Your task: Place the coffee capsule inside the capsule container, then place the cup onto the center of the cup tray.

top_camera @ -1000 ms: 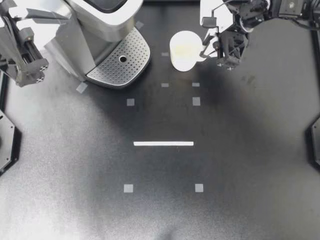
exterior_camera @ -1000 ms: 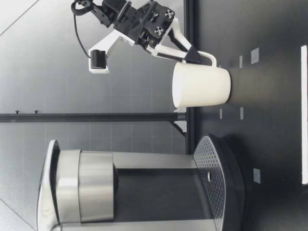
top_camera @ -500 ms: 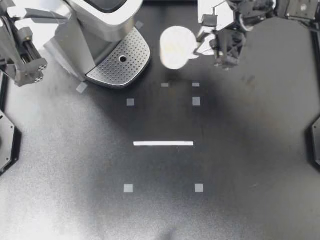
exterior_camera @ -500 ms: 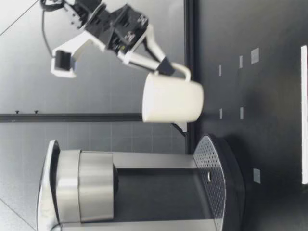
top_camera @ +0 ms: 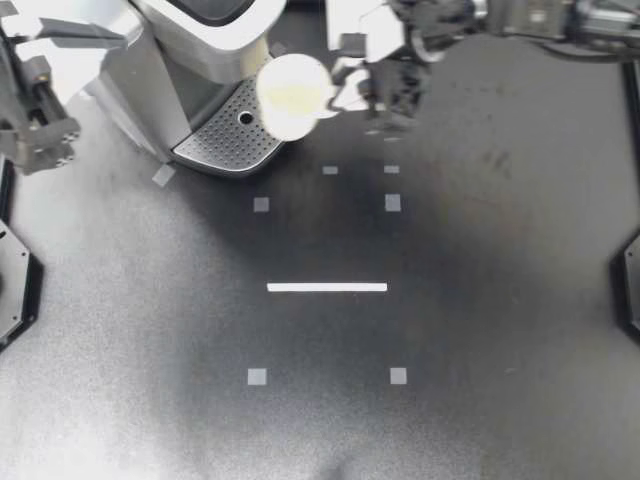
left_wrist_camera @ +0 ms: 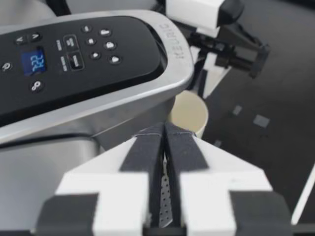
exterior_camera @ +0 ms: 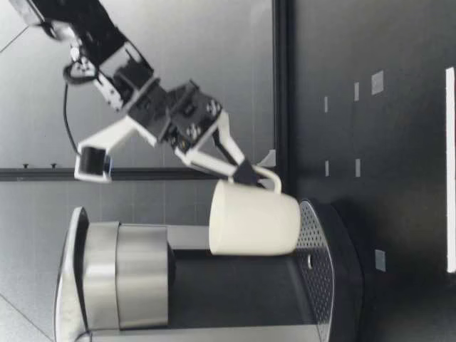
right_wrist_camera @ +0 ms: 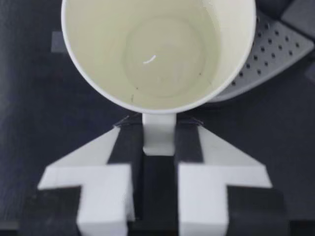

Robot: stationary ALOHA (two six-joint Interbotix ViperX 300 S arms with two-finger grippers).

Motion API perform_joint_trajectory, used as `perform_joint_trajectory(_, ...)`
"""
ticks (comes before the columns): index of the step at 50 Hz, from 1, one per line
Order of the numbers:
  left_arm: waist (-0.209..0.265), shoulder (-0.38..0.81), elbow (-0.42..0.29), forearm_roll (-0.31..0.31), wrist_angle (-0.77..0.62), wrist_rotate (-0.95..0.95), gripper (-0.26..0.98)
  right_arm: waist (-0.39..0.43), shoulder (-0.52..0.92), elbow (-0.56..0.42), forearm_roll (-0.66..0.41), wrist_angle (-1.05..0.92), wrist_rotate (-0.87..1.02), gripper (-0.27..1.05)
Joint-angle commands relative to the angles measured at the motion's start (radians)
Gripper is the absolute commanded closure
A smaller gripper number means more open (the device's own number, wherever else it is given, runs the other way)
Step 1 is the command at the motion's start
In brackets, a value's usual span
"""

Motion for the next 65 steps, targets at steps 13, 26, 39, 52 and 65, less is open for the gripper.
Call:
perform_joint_trajectory(13, -0.002, -0.003, -0.003, 0.000, -0.018, 0.000, 0.62, 0.009, 0.051, -0.109, 0.002, 0.006, 0.005, 0.71)
perform_joint_trajectory(26, -0.002, -0.003, -0.003, 0.000, -0.028, 0.000, 0.63, 0.009, 0.091, -0.153, 0.002, 0.012, 0.005, 0.71)
perform_joint_trajectory(39, 0.000, 0.000, -0.002, 0.000, -0.028, 0.000, 0.63, 0.009, 0.112, -0.172, 0.000, 0.014, 0.003, 0.71)
perform_joint_trajectory(52, 0.000, 0.000, -0.002, 0.000, -0.028, -0.002, 0.63, 0.012, 0.126, -0.176, 0.002, 0.014, 0.003, 0.71)
perform_joint_trajectory(65, 0.000, 0.006, -0.002, 0.000, -0.028, -0.008, 0.63, 0.017, 0.120, -0.186, 0.003, 0.014, 0.005, 0.53)
